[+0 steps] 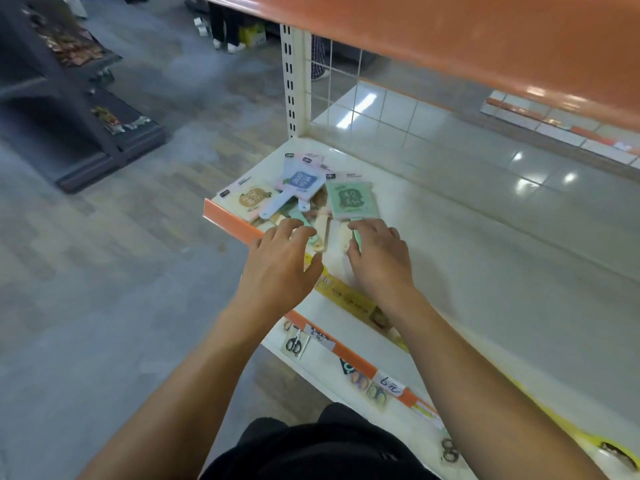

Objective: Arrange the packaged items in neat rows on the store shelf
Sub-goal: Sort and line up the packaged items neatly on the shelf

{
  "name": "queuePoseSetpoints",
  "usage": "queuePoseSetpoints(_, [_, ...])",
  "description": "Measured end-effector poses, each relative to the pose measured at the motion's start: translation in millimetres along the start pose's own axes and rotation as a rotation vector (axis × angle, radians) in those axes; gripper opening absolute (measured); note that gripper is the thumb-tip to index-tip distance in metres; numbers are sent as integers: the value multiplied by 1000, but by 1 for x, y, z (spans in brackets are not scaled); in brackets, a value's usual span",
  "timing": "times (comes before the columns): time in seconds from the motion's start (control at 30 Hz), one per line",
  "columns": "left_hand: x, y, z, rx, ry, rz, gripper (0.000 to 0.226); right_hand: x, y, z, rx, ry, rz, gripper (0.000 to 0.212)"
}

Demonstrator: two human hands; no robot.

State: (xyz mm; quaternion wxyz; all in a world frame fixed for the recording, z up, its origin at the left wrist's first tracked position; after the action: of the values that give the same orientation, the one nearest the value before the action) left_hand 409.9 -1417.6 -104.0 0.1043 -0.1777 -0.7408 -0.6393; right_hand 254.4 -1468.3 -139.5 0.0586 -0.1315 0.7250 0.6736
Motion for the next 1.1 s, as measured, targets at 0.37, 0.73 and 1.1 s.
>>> queuePoseSetpoints(0.37, [-4,-24,-52,-39,-42,-22,42,1,-3,-55,35,-14,85,44])
queuePoseSetpoints(0.73, [-16,-37,-136,-168,-178,-47,44,-14,2,-78,72,-94,106,44])
queuePoseSetpoints(1.1, [-41,-44,-162,-197,-323,2,36,-14,-14,-88,135,-344,106,33])
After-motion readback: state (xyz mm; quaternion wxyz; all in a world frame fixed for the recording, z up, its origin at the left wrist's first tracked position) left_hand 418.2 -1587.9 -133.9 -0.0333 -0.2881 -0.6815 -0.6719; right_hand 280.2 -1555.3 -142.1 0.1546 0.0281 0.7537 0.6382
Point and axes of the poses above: each hand's wrist, its own z-axis away from the middle knuckle, its own y-axis out of the back of the hand, x = y × z, the point moved 7 cm from there along -z, towards the middle knuckle, and after that the axes turned 4 degrees about z, right-handed, at the moved point
